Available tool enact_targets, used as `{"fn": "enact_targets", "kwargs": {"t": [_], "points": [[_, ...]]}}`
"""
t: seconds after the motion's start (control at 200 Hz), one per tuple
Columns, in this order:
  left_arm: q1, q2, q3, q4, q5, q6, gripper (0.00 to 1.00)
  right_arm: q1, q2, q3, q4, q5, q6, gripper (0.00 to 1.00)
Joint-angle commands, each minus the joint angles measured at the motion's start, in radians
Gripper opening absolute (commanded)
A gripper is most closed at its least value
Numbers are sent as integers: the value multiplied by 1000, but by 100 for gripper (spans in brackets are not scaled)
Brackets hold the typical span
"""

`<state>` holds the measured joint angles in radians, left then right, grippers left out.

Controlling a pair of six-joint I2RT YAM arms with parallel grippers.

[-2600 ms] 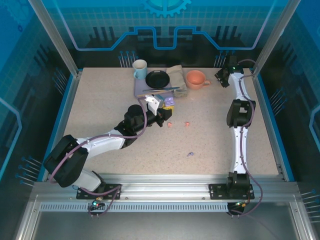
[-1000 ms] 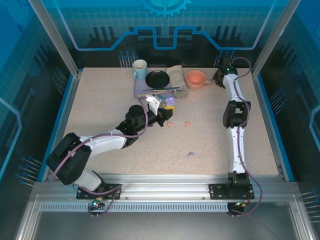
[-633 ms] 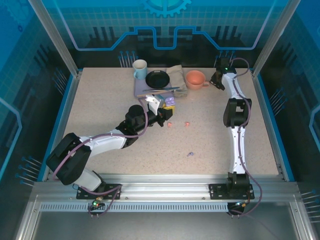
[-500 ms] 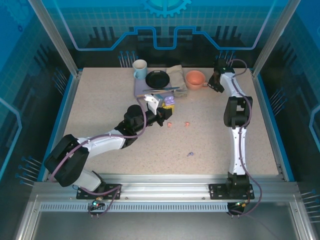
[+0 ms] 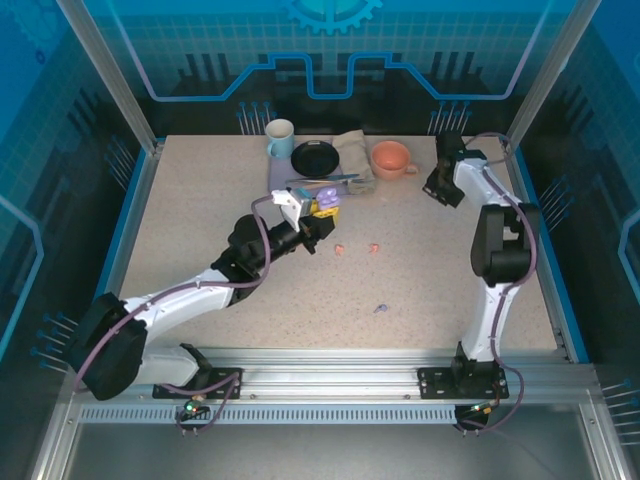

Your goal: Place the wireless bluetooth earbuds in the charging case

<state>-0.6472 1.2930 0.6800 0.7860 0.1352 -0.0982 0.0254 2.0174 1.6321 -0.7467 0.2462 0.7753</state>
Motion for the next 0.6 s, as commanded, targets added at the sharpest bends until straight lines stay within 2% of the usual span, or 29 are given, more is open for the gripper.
{"fn": "enact_targets", "kwargs": {"t": [0.0,0.1,0.23,0.455,0.595], "points": [[-4,-52,-34,-26,-24,26,0,52,-162,-147,42,-38,28,9],[-3,-85,-59,-47,-38,31,0,121,-304,-294,63,-51,30,9],[-4,-130,-95,-70,-62,39,0,267,-451,-425,53,-74,47,9],[-2,-194,-145,-96,-116,45,0,536,-575,-576,63,-80,163,11],[-3,-208,-150,-111,-114,41,0,533,-614,-630,65,-31,198,15]]}}
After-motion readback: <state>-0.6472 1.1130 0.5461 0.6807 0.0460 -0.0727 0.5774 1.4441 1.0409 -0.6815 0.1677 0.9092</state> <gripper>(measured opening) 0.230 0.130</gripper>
